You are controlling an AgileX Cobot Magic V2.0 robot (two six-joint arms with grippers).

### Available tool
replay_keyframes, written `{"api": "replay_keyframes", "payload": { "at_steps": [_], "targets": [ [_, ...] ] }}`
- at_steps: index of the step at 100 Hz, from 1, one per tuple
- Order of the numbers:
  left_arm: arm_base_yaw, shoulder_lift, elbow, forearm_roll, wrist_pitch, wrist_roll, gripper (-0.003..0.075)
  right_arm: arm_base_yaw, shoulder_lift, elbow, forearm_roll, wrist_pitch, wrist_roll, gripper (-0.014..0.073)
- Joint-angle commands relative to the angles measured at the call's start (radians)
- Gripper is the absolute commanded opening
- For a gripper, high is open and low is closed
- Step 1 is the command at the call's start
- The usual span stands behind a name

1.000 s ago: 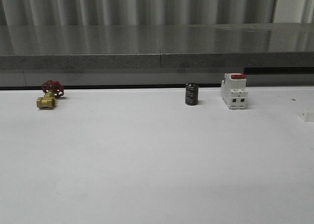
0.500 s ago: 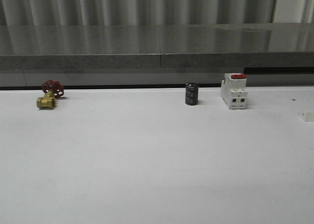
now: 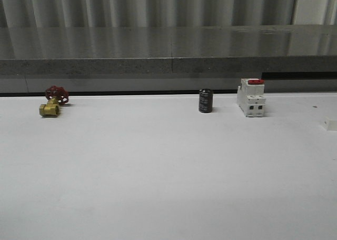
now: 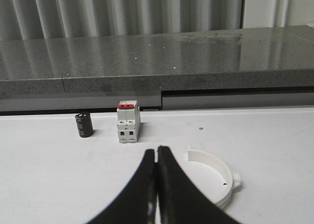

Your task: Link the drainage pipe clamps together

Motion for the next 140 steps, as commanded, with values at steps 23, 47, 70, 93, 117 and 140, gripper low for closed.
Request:
{"api": "replay_keyframes", "payload": {
  "at_steps": [23,47,70,93,117,140],
  "targets": [
    [0.141,0.358,-0.25,-0.041,0.045,0.16,0.0555,-0.008,-0.019,-0.02,0.0,-0.082,-0.002,-0.0066],
    [0.253,0.586,-0.367,-0.102,0.034,0.287,0.0554,-0.008,-0.019,-0.02,0.0,-0.082,-0.002,-0.0066],
    [0.311,0.735,-0.468,-0.1,0.034,0.392,0.0554,-0.008,-0.019,-0.02,0.0,-0.082,-0.002,-0.0066],
    [0.312,0.848,-0.552,-0.097,0.031,0.418,0.0554,-0.008,-0.019,-0.02,0.0,-0.082,-0.002,-0.0066],
    [0.312,0.944,-0.608,-0.077,0.026,0.419,0.0554,-0.008,-0.019,-0.02,0.0,-0.082,-0.002,-0.0066],
    [0.312,0.999,-0.616,-0.077,0.007,0.419,0.0554,-0.008,-0.019,-0.02,0.0,-0.082,-0.002,-0.0066]
  ]
}}
